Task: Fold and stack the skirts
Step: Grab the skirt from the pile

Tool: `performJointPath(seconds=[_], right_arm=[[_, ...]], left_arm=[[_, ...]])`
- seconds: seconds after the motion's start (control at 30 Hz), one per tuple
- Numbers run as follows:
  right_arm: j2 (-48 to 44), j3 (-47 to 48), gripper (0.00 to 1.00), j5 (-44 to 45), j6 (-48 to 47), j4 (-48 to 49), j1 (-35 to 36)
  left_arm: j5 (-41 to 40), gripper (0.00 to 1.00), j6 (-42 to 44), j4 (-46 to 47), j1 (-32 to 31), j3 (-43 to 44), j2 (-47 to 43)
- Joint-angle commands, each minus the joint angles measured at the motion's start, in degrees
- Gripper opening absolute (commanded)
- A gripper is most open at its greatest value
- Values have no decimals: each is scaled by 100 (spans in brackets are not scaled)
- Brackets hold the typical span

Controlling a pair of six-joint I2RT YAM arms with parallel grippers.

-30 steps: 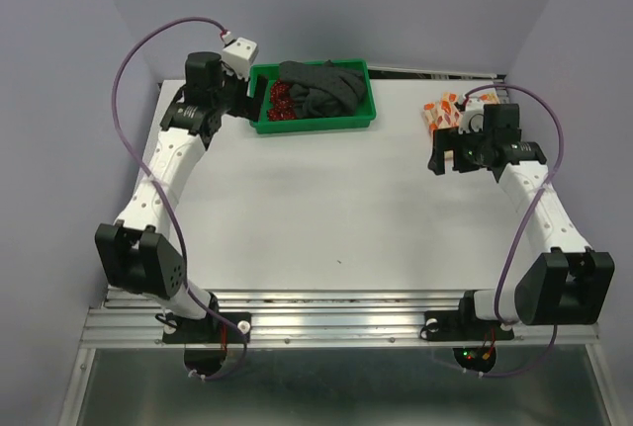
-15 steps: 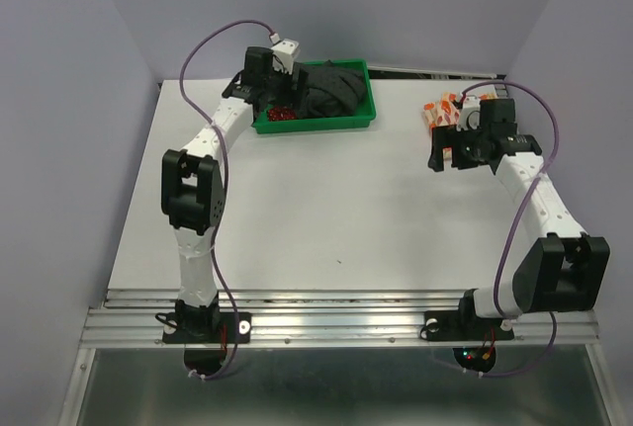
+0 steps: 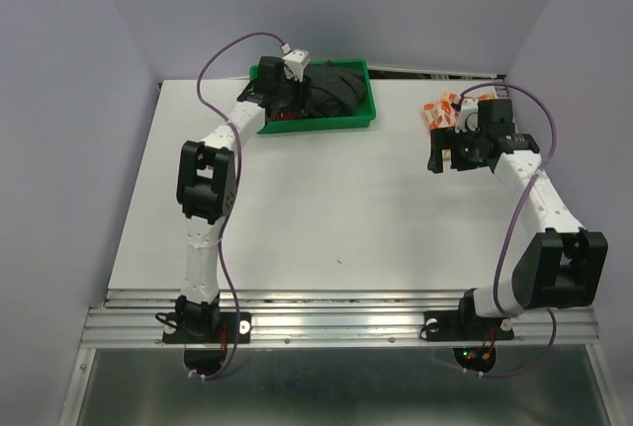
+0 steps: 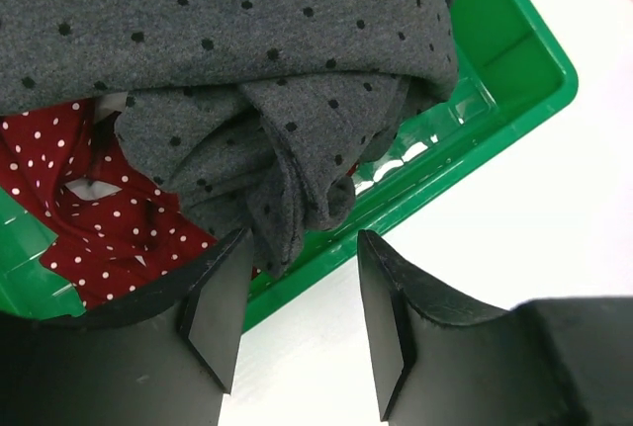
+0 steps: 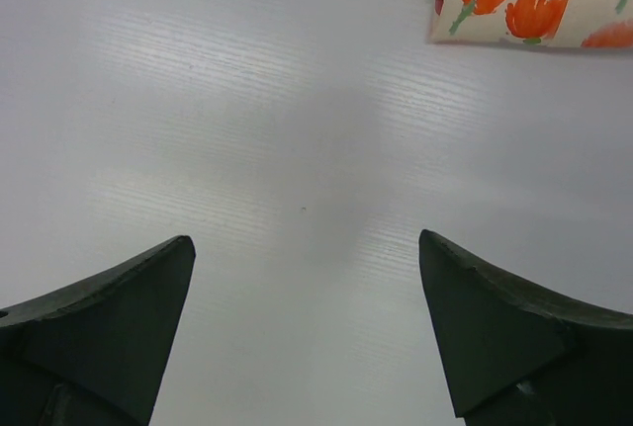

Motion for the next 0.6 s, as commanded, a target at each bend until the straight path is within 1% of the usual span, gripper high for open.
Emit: performJointPath(seconds=[0.0, 0.17, 0.3, 0.57], right_arm=[[24, 225, 100, 9, -42, 60, -4], [60, 233, 100, 0, -42, 69, -4], [69, 251, 100, 27, -51, 69, -4], [104, 216, 100, 0, -60, 69, -4]], left_arm=[[316, 57, 222, 273, 36, 38, -361], [448, 56, 382, 142, 36, -94, -379], [431, 45, 399, 71, 53, -42, -309], [193, 44, 452, -104, 53, 336, 16]])
